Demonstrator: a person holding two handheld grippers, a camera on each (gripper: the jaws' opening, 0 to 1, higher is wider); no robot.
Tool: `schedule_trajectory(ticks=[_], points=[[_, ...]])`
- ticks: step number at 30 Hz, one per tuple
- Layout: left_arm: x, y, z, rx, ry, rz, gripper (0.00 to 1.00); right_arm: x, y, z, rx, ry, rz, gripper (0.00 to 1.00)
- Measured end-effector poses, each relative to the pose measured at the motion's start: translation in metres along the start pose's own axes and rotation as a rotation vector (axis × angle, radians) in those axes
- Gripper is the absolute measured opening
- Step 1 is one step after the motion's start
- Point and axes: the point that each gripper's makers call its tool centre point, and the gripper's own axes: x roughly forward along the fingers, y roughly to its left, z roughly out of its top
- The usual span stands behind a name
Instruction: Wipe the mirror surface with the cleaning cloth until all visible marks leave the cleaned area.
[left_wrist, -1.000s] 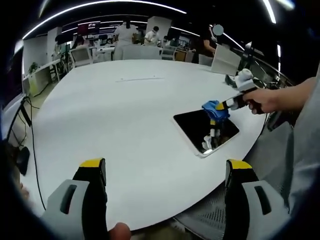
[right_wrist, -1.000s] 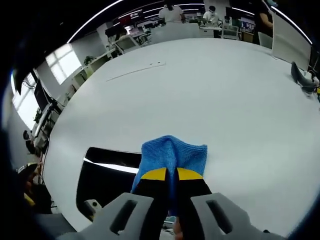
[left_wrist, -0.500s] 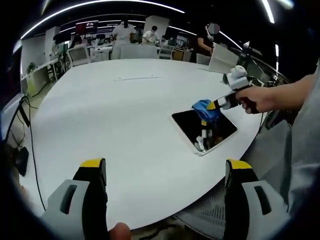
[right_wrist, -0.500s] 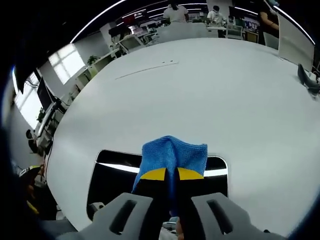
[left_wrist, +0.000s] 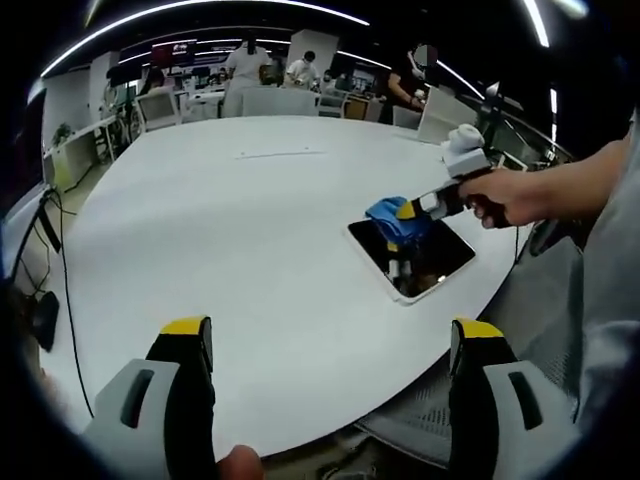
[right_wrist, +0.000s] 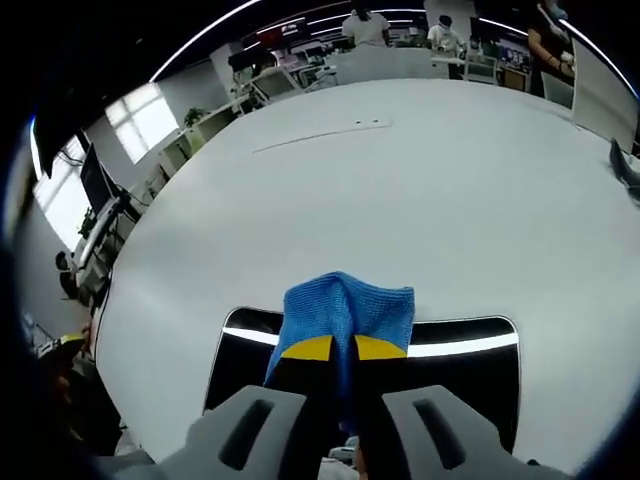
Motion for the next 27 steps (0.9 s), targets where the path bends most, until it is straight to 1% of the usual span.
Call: schedule_trajectory(ticks=[3,7,10,16,18,20,23,25,26,27], points=[[0.0,0.004,0.002,-0.002,-0.004,0.002,0.98,0.002,0.005,0.001,0.002,0.006,0.007,0.01],[0.0,0.003,0.004,0.011,-0.004,-0.005,0.98,0.005,0.018,0.001,0.016,0.025,0.034,0.01],[0.002,0.0,0.005,0.022,-0.003,-0.013,0.98,0.009,0.028,0.001,-0.005,0.041,0.045,0.01],[0.003,-0.003,0.008,0.018,-0.01,-0.019,0.98,0.013,0.039,0.002,-0.037,0.051,0.054,0.01],[0.002,-0.004,0.009,0.014,-0.015,-0.019,0.98,0.014,0.044,0.003,-0.036,0.058,0.065,0.01],[0.001,-0.005,0.009,0.001,-0.021,-0.018,0.98,0.017,0.052,0.003,-0.017,0.067,0.092,0.01],[0.0,-0.008,0.004,-0.001,-0.012,-0.017,0.98,0.019,0.057,0.004,-0.063,0.063,0.088,0.01],[0.0,-0.009,0.003,-0.001,-0.011,-0.018,0.98,0.02,0.06,0.004,-0.045,0.068,0.098,0.01],[-0.001,-0.01,0.003,0.002,-0.011,-0.017,0.97,0.02,0.064,0.003,-0.031,0.077,0.112,0.01],[-0.002,-0.01,0.004,0.01,-0.016,-0.013,0.95,0.02,0.065,0.004,-0.035,0.076,0.112,0.01]])
